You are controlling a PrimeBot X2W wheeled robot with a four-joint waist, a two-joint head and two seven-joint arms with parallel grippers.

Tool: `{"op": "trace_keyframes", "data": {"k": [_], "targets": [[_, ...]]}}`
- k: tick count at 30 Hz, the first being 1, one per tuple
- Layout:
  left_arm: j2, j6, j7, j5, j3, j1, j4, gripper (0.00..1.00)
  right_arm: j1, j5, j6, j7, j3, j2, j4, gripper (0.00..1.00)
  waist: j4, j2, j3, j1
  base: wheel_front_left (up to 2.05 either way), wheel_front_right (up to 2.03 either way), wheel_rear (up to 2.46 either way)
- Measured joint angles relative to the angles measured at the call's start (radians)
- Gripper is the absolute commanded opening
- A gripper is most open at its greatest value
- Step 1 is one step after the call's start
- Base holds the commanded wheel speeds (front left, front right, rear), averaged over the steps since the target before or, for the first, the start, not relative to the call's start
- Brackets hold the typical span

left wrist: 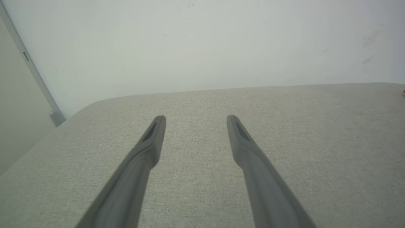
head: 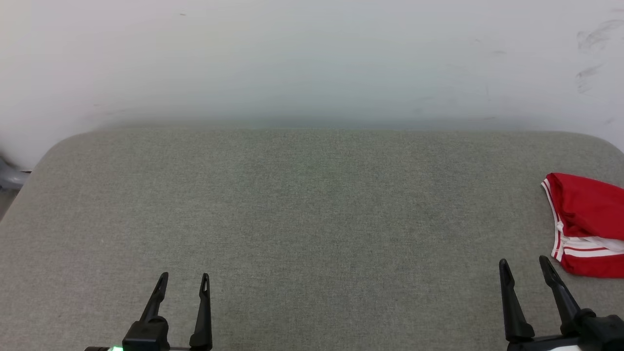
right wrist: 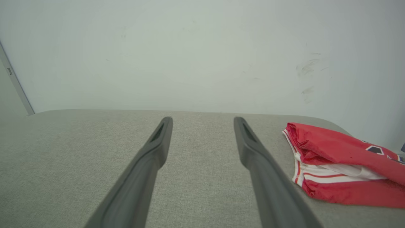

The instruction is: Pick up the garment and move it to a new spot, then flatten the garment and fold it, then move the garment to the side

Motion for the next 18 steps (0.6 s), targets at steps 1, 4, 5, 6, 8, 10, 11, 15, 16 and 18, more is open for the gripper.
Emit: {"op": "trace_keyframes", "data": {"k": [1, 4, 5, 6, 8, 10, 11, 15, 16, 18], "targets": [[0.000, -0.004, 0.000, 0.000, 0.000, 0.000, 0.001, 1.00, 0.000, 0.003, 0.000, 0.000, 0.000, 0.000, 0.000, 1.00, -0.001, 0.0000, 0.000, 0.0000, 0.00, 0.00, 0.00], [-0.002, -0.007, 0.000, 0.002, 0.002, 0.000, 0.002, 1.00, 0.004, 0.007, 0.000, 0.000, 0.001, 0.000, 0.000, 1.00, -0.002, 0.0000, 0.002, 0.0000, 0.00, 0.00, 0.00], [-0.001, -0.010, 0.000, 0.004, 0.003, 0.000, 0.003, 1.00, 0.005, 0.008, 0.000, 0.000, 0.001, 0.000, 0.000, 1.00, -0.003, 0.0000, 0.002, 0.0000, 0.00, 0.00, 0.00], [-0.002, -0.011, 0.000, 0.005, 0.003, 0.000, 0.007, 0.00, 0.005, 0.010, 0.000, 0.000, 0.001, 0.000, 0.005, 0.00, -0.003, 0.0000, 0.003, 0.0000, 0.00, 0.00, 0.00], [-0.004, -0.012, 0.001, 0.004, 0.002, 0.003, 0.026, 0.00, 0.007, 0.010, 0.000, 0.000, 0.003, 0.000, 0.022, 0.00, -0.003, 0.0000, 0.003, 0.0000, 0.00, 0.00, 0.00], [-0.007, -0.012, 0.003, 0.004, 0.002, 0.010, 0.045, 0.00, 0.012, 0.010, 0.000, 0.002, 0.004, 0.001, 0.041, 0.00, -0.004, 0.0000, 0.003, 0.0000, 0.00, 0.00, 0.00], [-0.009, -0.015, 0.006, -0.007, 0.003, 0.013, 0.052, 0.00, 0.014, 0.019, 0.000, 0.004, 0.006, 0.000, 0.046, 0.00, -0.004, 0.0000, 0.003, 0.0000, 0.00, 0.00, 0.00], [-0.012, -0.019, 0.026, -0.088, 0.008, 0.010, 0.062, 0.00, 0.013, 0.104, 0.000, 0.017, 0.009, 0.000, 0.057, 0.00, -0.005, 0.0000, 0.004, 0.0001, 0.00, 0.00, 0.00], [-0.012, -0.022, 0.032, -0.110, 0.010, 0.009, 0.064, 0.00, 0.012, 0.126, 0.000, 0.022, 0.009, -0.001, 0.061, 0.00, -0.005, 0.0000, 0.004, 0.0000, 0.00, 0.00, 0.00], [-0.014, -0.026, 0.042, -0.151, 0.014, 0.004, 0.069, 0.00, 0.007, 0.169, 0.000, 0.030, 0.010, -0.001, 0.068, 0.00, -0.005, 0.0000, 0.004, 0.0001, 0.00, 0.00, 0.00]]}}
